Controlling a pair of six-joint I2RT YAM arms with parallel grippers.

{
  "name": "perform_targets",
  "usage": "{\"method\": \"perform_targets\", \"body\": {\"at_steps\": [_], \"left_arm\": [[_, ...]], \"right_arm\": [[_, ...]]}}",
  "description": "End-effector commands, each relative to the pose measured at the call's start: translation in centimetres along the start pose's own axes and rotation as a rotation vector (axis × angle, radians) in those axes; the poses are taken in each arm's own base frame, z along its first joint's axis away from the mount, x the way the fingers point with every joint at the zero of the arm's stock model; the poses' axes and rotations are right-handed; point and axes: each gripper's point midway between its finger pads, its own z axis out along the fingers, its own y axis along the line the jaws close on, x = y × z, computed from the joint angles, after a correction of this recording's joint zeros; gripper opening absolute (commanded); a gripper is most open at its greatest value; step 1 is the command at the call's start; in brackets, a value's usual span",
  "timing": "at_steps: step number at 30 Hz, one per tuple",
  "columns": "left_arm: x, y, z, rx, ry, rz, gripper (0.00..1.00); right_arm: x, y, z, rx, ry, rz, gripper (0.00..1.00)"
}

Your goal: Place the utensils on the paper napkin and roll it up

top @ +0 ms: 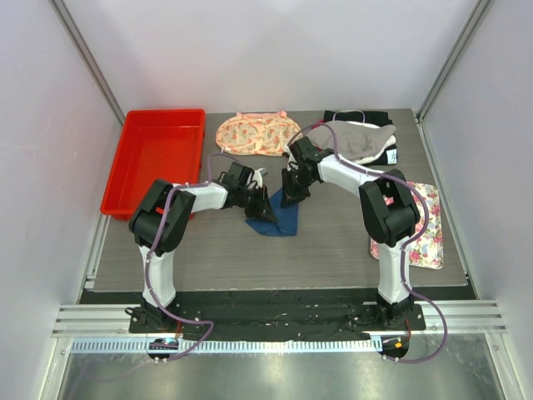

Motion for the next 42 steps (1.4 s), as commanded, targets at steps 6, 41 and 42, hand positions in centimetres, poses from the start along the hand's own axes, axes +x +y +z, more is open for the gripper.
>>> {"method": "perform_targets", "body": {"at_steps": [6, 41, 42], "left_arm": [[2.2, 4.6, 0.4, -0.160, 0.057, -0.035, 0.06], [-0.4, -3.1, -0.3, 0.119, -0.071, -0.017, 0.16], [-0.5, -2.8, -0.1, 0.109, -0.069, -0.023, 0.16]], "right_arm": [[0.2, 1.1, -0.7, 0.024, 0.003, -0.055, 0.09], [7.0, -4.6, 5.1, 0.185, 0.204, -0.071, 0.01], [7.0, -4.5, 5.1, 0.177, 0.204, -0.069, 0.01]]}}
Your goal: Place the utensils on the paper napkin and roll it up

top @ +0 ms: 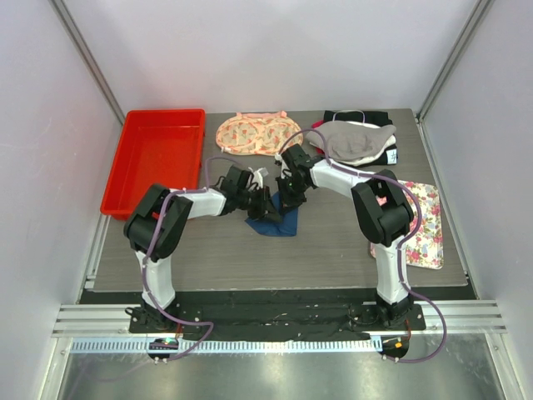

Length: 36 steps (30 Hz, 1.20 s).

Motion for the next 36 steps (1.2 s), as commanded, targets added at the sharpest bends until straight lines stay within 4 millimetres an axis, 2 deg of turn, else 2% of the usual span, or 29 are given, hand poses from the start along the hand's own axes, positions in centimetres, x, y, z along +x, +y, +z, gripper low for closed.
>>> {"method": "perform_targets", "body": {"at_steps": [1, 4, 7, 8, 10, 11, 13, 14, 17, 19, 22, 26, 29, 36], "left_arm": [[-0.3, 1.0, 1.1, -0.021, -0.003, -0.030, 0.16], [0.4, 3.2, 1.4, -0.101, 0.027, -0.051, 0.13], [2.4, 5.8, 1.0, -0.183, 0.090, -0.079, 0.10], [2.6, 6.3, 0.8, -0.191, 0.098, -0.080, 0.10], [3.3, 7.0, 0.7, -0.212, 0.116, -0.087, 0.09], [3.5, 7.2, 0.7, -0.214, 0.121, -0.091, 0.08], [3.7, 7.3, 0.7, -0.217, 0.125, -0.098, 0.08], [3.4, 7.3, 0.8, -0.217, 0.120, -0.094, 0.08], [3.1, 7.2, 0.9, -0.217, 0.115, -0.091, 0.07], [3.1, 7.3, 0.9, -0.222, 0.116, -0.097, 0.07], [2.9, 7.5, 0.9, -0.221, 0.112, -0.104, 0.07], [2.9, 7.5, 1.0, -0.221, 0.112, -0.109, 0.07], [2.7, 7.5, 0.9, -0.221, 0.107, -0.103, 0.07], [2.6, 7.7, 0.8, -0.227, 0.105, -0.098, 0.07]], "right_arm": [[5.2, -3.1, 3.4, 0.098, 0.162, 0.019, 0.01], [4.0, -2.2, 2.6, 0.062, 0.130, 0.013, 0.01], [0.9, -0.8, 0.7, 0.019, 0.048, -0.005, 0.04], [-1.1, 0.0, -0.2, 0.003, 0.000, -0.026, 0.05], [-2.9, 0.8, -1.7, -0.021, -0.038, -0.044, 0.10], [-5.0, 1.8, -3.3, -0.042, -0.097, -0.060, 0.13], [-6.6, 2.9, -5.1, -0.073, -0.131, -0.070, 0.16], [-8.4, 3.8, -6.7, -0.090, -0.185, -0.084, 0.18], [-10.1, 4.1, -9.2, -0.094, -0.243, -0.086, 0.20], [-10.2, 3.8, -10.1, -0.073, -0.257, -0.097, 0.20], [-8.8, 3.4, -9.7, -0.059, -0.224, -0.096, 0.18], [-5.7, 2.3, -7.3, -0.038, -0.131, -0.074, 0.14], [-4.3, 1.8, -5.7, -0.021, -0.094, -0.078, 0.13], [-3.0, 0.6, -2.5, 0.010, -0.047, -0.085, 0.09]]}}
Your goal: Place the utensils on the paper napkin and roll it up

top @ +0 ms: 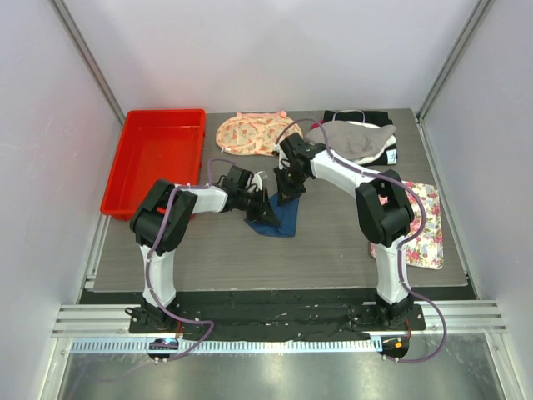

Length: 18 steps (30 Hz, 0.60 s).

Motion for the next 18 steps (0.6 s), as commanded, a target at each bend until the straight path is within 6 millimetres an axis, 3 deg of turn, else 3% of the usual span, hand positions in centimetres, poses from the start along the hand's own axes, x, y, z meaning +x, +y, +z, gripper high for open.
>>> {"method": "perform_targets", "body": {"at_steps": [1, 7, 11, 13, 15, 18], "left_arm": [[1.8, 5.5, 0.3, -0.184, 0.035, -0.058, 0.07], [1.8, 5.5, 0.3, -0.184, 0.035, -0.058, 0.07], [1.4, 4.9, -0.1, -0.164, 0.022, -0.060, 0.10], [1.0, 3.8, -0.5, -0.112, 0.001, -0.048, 0.20], [-0.2, 1.6, -2.1, -0.055, -0.049, -0.023, 0.30], [-1.4, 0.4, -5.3, -0.026, -0.135, -0.023, 0.48]], "right_arm": [[-0.3, -0.4, 1.4, 0.013, -0.019, -0.030, 0.08], [0.7, -1.8, 3.6, 0.051, 0.008, -0.025, 0.06], [2.8, -2.9, 5.3, 0.092, 0.063, -0.046, 0.04], [3.6, -3.1, 6.0, 0.096, 0.078, -0.053, 0.03], [4.6, -3.2, 6.4, 0.095, 0.101, -0.058, 0.02], [5.1, -3.4, 6.6, 0.095, 0.108, -0.066, 0.02]]}}
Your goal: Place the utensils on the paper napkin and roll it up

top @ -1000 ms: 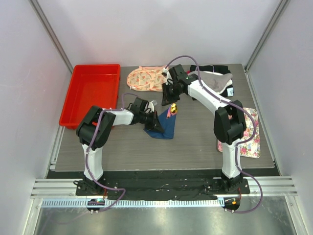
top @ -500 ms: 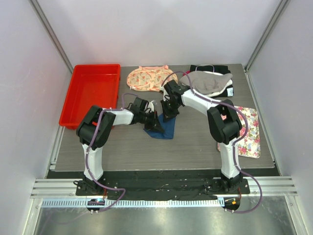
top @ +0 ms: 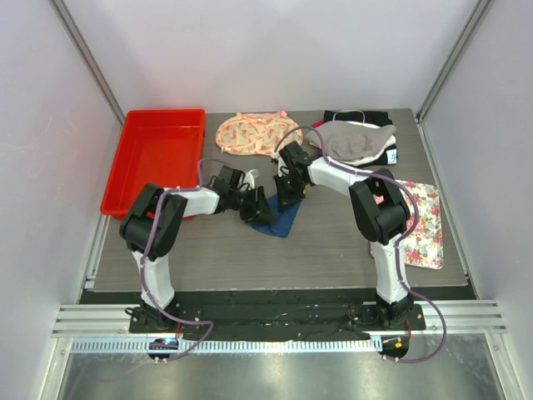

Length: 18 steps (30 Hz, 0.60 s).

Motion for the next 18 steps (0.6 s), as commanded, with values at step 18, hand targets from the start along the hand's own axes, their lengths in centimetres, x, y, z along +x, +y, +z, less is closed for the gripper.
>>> {"method": "perform_targets", "body": {"at_steps": [18], "left_arm": [[-1.7, 7.8, -3.8, -0.172, -0.103, -0.187, 0.66]], "right_arm": [[5.4, -0.7, 4.3, -0.004, 0.130, -0.125, 0.01]]}}
